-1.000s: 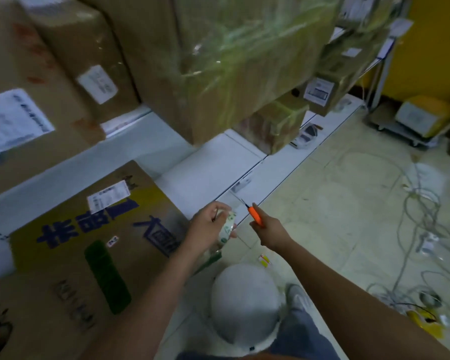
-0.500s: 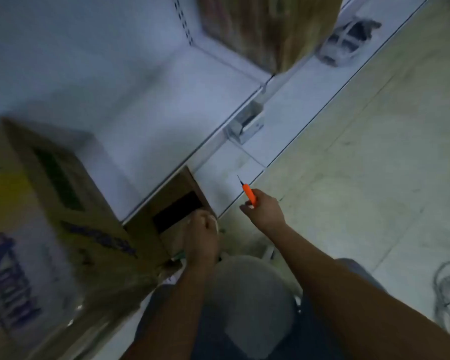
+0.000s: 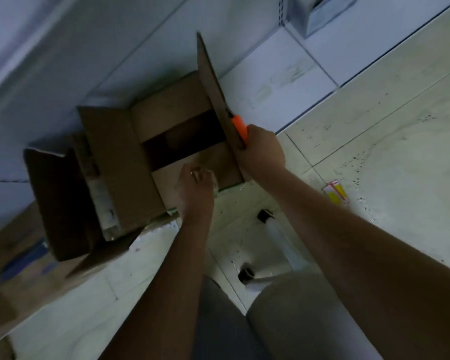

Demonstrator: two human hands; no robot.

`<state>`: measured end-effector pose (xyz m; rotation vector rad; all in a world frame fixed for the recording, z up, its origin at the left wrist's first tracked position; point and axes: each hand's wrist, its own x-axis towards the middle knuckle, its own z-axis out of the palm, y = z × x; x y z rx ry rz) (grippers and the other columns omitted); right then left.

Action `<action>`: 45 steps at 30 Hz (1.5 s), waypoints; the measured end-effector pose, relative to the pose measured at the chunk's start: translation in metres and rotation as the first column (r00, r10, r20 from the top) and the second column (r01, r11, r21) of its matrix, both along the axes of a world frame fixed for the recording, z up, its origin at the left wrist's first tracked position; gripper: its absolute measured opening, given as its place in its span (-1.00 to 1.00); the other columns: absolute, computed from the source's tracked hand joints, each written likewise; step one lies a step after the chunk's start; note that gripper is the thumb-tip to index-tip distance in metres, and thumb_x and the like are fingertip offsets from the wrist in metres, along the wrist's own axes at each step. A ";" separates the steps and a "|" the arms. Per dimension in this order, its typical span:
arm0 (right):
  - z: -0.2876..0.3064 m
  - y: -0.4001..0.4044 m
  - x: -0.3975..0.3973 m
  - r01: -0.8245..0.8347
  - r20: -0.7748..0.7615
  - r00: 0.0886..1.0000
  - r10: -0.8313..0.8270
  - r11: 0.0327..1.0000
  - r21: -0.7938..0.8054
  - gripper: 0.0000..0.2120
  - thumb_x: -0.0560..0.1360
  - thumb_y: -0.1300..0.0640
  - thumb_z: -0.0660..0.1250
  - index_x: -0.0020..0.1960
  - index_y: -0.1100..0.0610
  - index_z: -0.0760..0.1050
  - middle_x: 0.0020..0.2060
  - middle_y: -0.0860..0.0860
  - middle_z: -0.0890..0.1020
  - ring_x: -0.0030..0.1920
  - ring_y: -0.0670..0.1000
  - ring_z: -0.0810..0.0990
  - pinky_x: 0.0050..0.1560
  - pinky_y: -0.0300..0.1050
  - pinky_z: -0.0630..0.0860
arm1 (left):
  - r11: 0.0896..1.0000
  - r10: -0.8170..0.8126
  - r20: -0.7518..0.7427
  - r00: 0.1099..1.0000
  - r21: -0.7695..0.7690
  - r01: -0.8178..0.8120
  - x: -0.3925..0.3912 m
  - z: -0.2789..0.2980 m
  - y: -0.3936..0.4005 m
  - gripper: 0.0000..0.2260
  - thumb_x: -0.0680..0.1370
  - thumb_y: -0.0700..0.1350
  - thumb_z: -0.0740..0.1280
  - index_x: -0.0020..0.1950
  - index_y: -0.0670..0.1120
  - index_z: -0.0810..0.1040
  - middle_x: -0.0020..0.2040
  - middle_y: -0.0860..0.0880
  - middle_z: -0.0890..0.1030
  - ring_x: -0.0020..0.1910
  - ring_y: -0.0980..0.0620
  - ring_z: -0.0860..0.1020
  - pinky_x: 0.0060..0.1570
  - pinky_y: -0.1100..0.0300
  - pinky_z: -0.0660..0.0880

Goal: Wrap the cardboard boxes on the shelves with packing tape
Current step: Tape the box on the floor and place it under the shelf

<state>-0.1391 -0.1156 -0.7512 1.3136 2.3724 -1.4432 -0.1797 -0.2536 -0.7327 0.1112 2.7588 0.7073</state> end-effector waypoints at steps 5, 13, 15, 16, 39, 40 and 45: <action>0.000 -0.019 0.063 -0.023 -0.006 1.000 0.022 0.994 -0.102 -0.76 0.51 0.15 0.30 -0.27 -0.01 0.32 -0.41 -0.04 0.45 -0.41 -0.05 0.47 -0.46 -0.16 0.32 | 0.998 0.054 0.133 0.990 0.034 -0.059 0.036 -0.002 -0.020 -0.87 0.61 -0.10 0.27 0.06 -0.03 0.61 -0.18 0.00 0.58 -0.20 -0.02 0.54 -0.32 0.22 0.31; -0.008 -0.034 0.120 -0.038 -0.016 0.999 0.036 0.981 -0.191 -0.92 0.49 0.04 0.33 -0.11 0.02 0.45 -0.36 -0.01 0.58 -0.34 -0.01 0.61 -0.22 0.03 0.65 | 0.962 0.148 0.299 0.943 0.176 -0.207 0.059 0.016 -0.031 -0.91 0.64 -0.07 0.30 0.06 -0.04 0.58 -0.17 -0.01 0.63 -0.42 0.23 0.60 -0.50 0.33 0.52; -0.004 -0.031 0.119 0.038 -0.081 0.995 -0.060 0.969 -0.243 -0.88 0.45 -0.02 0.33 -0.11 0.02 0.50 -0.38 -0.04 0.58 -0.37 -0.05 0.59 -0.26 -0.04 0.62 | 0.955 0.127 0.316 0.940 0.216 -0.201 0.055 0.019 -0.030 -0.91 0.66 -0.12 0.26 0.08 -0.09 0.53 -0.20 0.04 0.57 -0.48 0.34 0.54 -0.56 0.46 0.40; -0.003 -0.028 0.117 0.072 -0.109 0.989 -0.102 0.964 -0.256 -0.89 0.45 0.00 0.35 -0.09 0.02 0.52 -0.37 -0.03 0.59 -0.37 -0.06 0.58 -0.26 -0.05 0.62 | 0.955 0.096 0.316 0.944 0.239 -0.177 0.051 0.020 -0.028 -0.91 0.67 -0.14 0.25 0.09 -0.11 0.52 -0.22 0.07 0.55 -0.48 0.37 0.53 -0.55 0.48 0.39; 0.003 0.021 0.083 0.429 -0.296 0.848 -0.439 0.898 -0.102 -0.80 0.56 0.15 0.27 0.15 0.19 0.46 -0.24 0.03 0.56 -0.27 0.01 0.53 -0.34 -0.16 0.40 | 0.949 0.035 0.251 0.967 0.294 -0.111 -0.003 0.035 0.033 -0.79 0.64 -0.15 0.28 0.19 -0.23 0.58 0.06 -0.17 0.64 -0.03 -0.11 0.62 -0.13 0.19 0.49; 0.003 0.017 0.081 0.422 -0.313 0.850 -0.424 0.903 -0.080 -0.76 0.55 0.17 0.27 0.20 0.20 0.45 -0.24 0.06 0.56 -0.27 0.05 0.54 -0.33 -0.13 0.43 | 0.942 -0.003 0.277 0.961 0.322 -0.090 -0.005 0.045 0.040 -0.82 0.64 -0.16 0.28 0.17 -0.20 0.58 0.03 -0.13 0.63 -0.11 -0.04 0.62 -0.19 0.21 0.49; 0.015 0.025 0.081 0.362 -0.324 0.894 -0.309 0.925 0.117 -0.64 0.54 0.24 0.25 0.33 0.13 0.43 -0.21 0.07 0.57 -0.26 0.10 0.53 -0.31 -0.13 0.37 | 0.986 -0.087 -0.089 0.992 0.134 0.099 -0.025 0.066 0.032 -0.89 0.62 -0.04 0.29 0.07 -0.02 0.56 -0.02 0.01 0.56 -0.04 0.04 0.53 -0.01 0.17 0.46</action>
